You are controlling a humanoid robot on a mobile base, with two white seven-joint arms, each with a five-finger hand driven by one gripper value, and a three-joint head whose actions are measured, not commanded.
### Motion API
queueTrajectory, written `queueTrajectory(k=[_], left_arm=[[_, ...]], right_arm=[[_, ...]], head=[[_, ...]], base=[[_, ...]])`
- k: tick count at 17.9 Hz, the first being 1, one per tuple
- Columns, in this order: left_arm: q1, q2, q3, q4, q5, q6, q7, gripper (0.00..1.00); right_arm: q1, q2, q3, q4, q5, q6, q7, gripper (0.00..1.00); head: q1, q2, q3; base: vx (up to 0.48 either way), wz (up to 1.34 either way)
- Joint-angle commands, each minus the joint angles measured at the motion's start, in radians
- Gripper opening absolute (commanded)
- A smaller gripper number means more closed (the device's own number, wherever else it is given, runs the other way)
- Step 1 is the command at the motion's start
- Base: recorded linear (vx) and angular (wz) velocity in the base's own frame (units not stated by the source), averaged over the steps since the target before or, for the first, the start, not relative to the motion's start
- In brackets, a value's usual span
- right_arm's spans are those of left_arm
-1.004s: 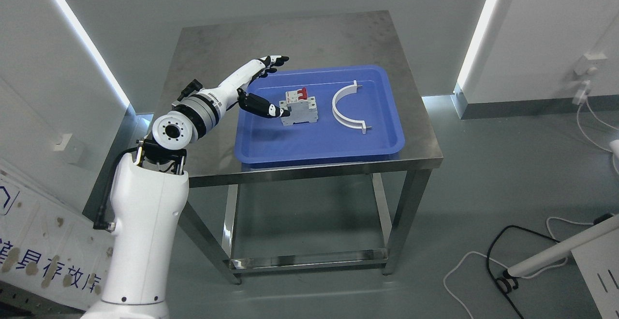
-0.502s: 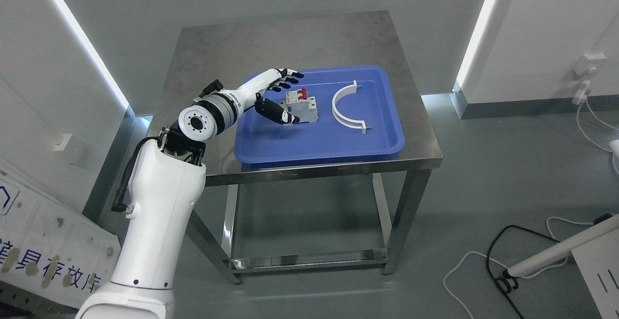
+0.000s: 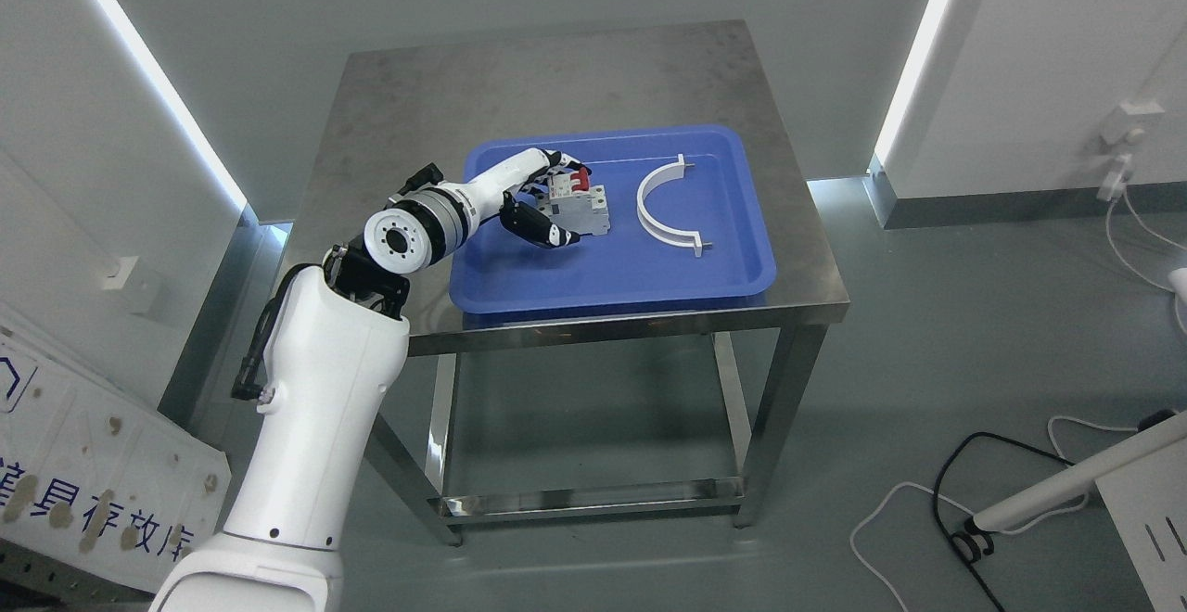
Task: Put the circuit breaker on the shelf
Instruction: 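Close the left hand around the circuit breaker, then lift the circuit breaker out of the tray with the left hand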
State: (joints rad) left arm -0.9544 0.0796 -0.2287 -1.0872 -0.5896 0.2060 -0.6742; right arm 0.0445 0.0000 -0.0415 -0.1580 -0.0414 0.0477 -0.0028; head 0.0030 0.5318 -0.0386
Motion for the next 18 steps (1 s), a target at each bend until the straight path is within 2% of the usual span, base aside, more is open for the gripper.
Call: queueTrajectory(k=[1, 8, 10, 12, 14, 15, 17, 18], left_arm=[[-0.001, -0.028, 0.002, 0.05, -0.004, -0.025, 0.007, 0.59], [0.016, -0.024, 0.046, 0.061, -0.004, -0.146, 0.047, 0.31], [0.034, -0.027, 0.09, 0.061, -0.004, -0.186, 0.047, 0.19], [0.042, -0.046, 0.175, 0.061, 0.013, -0.203, 0.047, 0.18], [0.046, -0.062, 0.363, 0.029, 0.085, -0.211, 0.047, 0.18], [0.045, -0.062, 0.414, 0.0, 0.141, -0.212, 0.053, 0.18], [0.051, -0.062, 0.527, -0.054, 0.342, -0.241, 0.179, 0.19], [0.059, -0.062, 0.572, -0.071, 0.393, -0.272, 0.238, 0.19]], right_arm=[[0.0, -0.017, 0.0, 0.0, 0.0, 0.0, 0.0, 1.0], [0.0, -0.017, 0.0, 0.0, 0.0, 0.0, 0.0, 1.0], [0.0, -0.017, -0.001, 0.0, 0.0, 0.0, 0.0, 1.0], [0.0, -0.017, 0.0, 0.0, 0.0, 0.0, 0.0, 1.0], [0.0, -0.017, 0.0, 0.0, 0.0, 0.0, 0.0, 1.0], [0.0, -0.017, 0.0, 0.0, 0.0, 0.0, 0.0, 1.0], [0.0, -0.017, 0.0, 0.0, 0.0, 0.0, 0.0, 1.0], [0.0, -0.017, 0.0, 0.0, 0.0, 0.0, 0.0, 1.0]], head=[[0.0, 0.0, 0.0], [0.0, 0.0, 0.0], [0.0, 0.0, 0.0], [0.0, 0.0, 0.0], [0.0, 0.0, 0.0], [0.0, 0.0, 0.0], [0.0, 0.0, 0.0], [0.0, 0.0, 0.0]], base=[[0.0, 0.0], [0.0, 0.0], [0.0, 0.0], [0.0, 0.0], [0.0, 0.0], [0.0, 0.0], [0.0, 0.0], [0.0, 0.0]])
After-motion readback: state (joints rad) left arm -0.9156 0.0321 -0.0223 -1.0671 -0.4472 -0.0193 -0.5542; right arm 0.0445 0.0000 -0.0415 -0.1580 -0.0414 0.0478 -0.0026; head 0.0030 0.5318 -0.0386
